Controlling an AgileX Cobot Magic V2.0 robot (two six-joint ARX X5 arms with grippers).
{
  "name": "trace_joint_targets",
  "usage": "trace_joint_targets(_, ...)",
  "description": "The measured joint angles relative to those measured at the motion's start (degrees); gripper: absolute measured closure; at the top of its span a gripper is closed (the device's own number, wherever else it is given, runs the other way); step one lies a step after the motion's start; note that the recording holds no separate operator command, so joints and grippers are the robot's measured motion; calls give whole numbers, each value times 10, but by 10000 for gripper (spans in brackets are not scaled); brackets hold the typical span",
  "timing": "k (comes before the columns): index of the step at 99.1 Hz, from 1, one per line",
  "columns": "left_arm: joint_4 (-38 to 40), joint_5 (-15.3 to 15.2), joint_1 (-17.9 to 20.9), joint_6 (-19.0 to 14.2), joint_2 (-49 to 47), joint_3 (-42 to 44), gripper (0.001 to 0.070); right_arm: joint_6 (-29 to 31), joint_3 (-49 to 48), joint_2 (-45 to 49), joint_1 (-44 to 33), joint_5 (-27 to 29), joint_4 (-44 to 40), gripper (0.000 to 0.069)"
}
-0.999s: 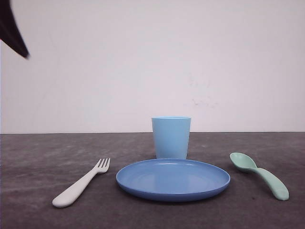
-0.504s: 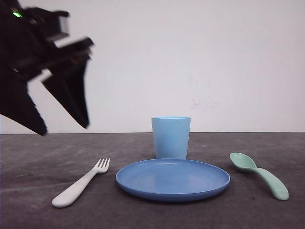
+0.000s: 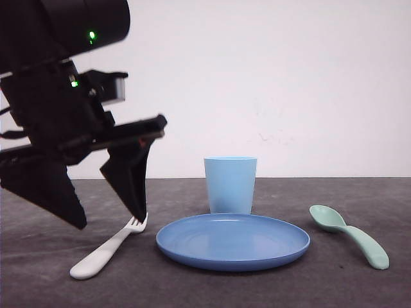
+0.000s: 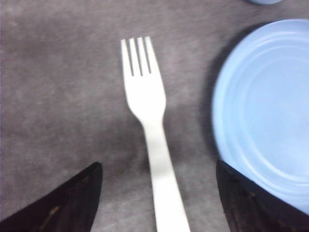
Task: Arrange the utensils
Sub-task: 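Lower the left gripper onto the white fork handle and grasp it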
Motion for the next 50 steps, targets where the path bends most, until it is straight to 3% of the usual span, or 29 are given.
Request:
trace_joint_targets(26, 22, -5, -1, -8, 28, 0, 253, 0, 0, 0, 0, 0, -1, 215)
trace_joint_targets(50, 24, -17, -2, -19, 48, 5, 314, 0, 0, 0, 0, 0, -2, 215)
